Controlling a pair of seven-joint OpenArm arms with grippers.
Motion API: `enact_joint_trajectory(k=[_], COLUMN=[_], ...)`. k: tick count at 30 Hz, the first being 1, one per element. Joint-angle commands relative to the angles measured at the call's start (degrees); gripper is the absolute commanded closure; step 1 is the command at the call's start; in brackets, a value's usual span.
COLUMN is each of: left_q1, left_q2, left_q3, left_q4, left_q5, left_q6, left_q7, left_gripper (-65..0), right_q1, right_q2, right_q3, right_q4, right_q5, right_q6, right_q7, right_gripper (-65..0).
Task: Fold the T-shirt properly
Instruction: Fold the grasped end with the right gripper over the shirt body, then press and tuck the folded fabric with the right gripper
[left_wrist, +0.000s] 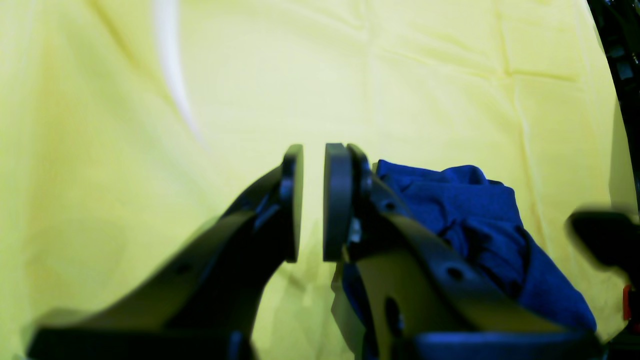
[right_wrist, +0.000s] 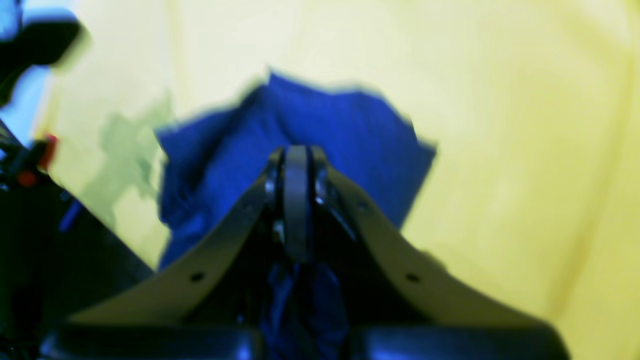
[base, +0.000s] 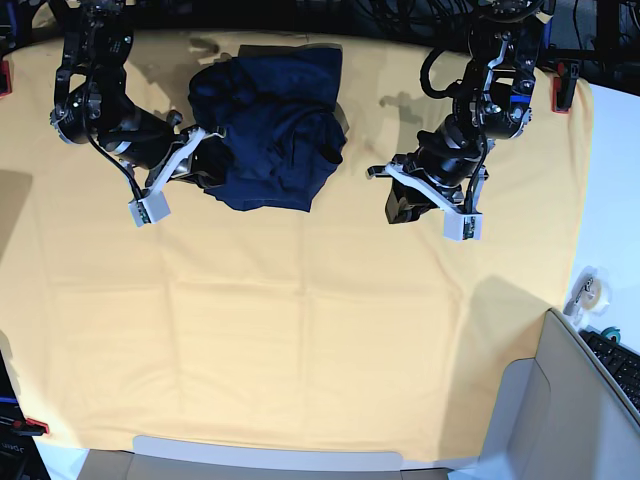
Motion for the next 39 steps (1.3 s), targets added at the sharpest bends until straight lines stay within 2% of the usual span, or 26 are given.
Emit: enact_joint_trajectory(k=[1, 4, 10, 15, 19, 20, 24, 26, 30, 32, 35, 39], left_q1=[-0.53, -0.53, -0.53, -0.53, -0.53, -0.53, -0.53, -0.53, -0.53, -0.53, -0.53, -0.53], left_q2=[-0.37, -0.37, -0.37, -0.37, -0.37, -0.37, -0.37, -0.37, -0.37, -0.37, -0.37, -0.37], left_q3=[-0.29, -0.20, -0.20, -0.20, -0.20, -0.20, -0.20, -0.20, -0.29, -0.29, -0.29, -0.29], left_q4=[0.97, 0.97, 0.97, 0.97, 1.06, 1.06, 1.06, 1.06, 1.06, 1.06, 1.06, 1.06], left_q5=[-0.01, -0.01, -0.01, -0.01, -0.01, -0.01, -0.01, -0.01, -0.01, -0.01, -0.01, -0.01], left_q6=[-0.41, -0.41, -0.41, -0.41, -0.41, -0.41, -0.41, -0.41, -0.41, -0.41, -0.41, -0.41], left_q7=[-1.36, -1.36, -1.36, -1.36, -1.36, -1.36, -1.36, -1.36, -1.36, -1.36, -1.36, -1.36], left_gripper=[-8.0, -8.0, -8.0, -8.0, -7.9, -7.9, -7.9, -7.9, -7.9, -7.9, -7.9, -7.9], right_q1=[0.83, 0.22, -0.13, 1.54, 2.59, 3.12, 6.46, 7.25, 9.36, 10.15, 11.38, 11.65], right_q2=[1.44, 3.11, 3.99, 3.81, 3.72, 3.72, 4.34, 4.34, 4.34, 4.86, 5.92, 5.74], right_q3=[0.31, 0.23, -0.21, -0.21, -0.39, -1.09, -7.07, -9.27, -13.93, -16.65, -20.52, -19.38], right_q4=[1.04, 1.04, 1.04, 1.04, 1.22, 1.31, 1.39, 1.39, 1.48, 1.48, 1.48, 1.48], right_q5=[0.42, -2.13, -4.60, -4.60, -4.42, -4.42, -4.42, -4.42, -4.42, -4.42, -4.42, -4.42], right_q6=[0.32, 0.32, 0.32, 0.49, 0.84, 1.72, 12.01, 16.05, 21.68, 23.35, 23.61, 23.26], right_q7=[1.62, 1.62, 0.66, -7.08, -9.85, -9.85, -9.85, -9.85, -9.85, -9.85, -9.85, -9.85], right_gripper=[0.0, 0.0, 0.0, 0.0, 0.0, 0.0, 0.0, 0.0, 0.0, 0.0, 0.0, 0.0])
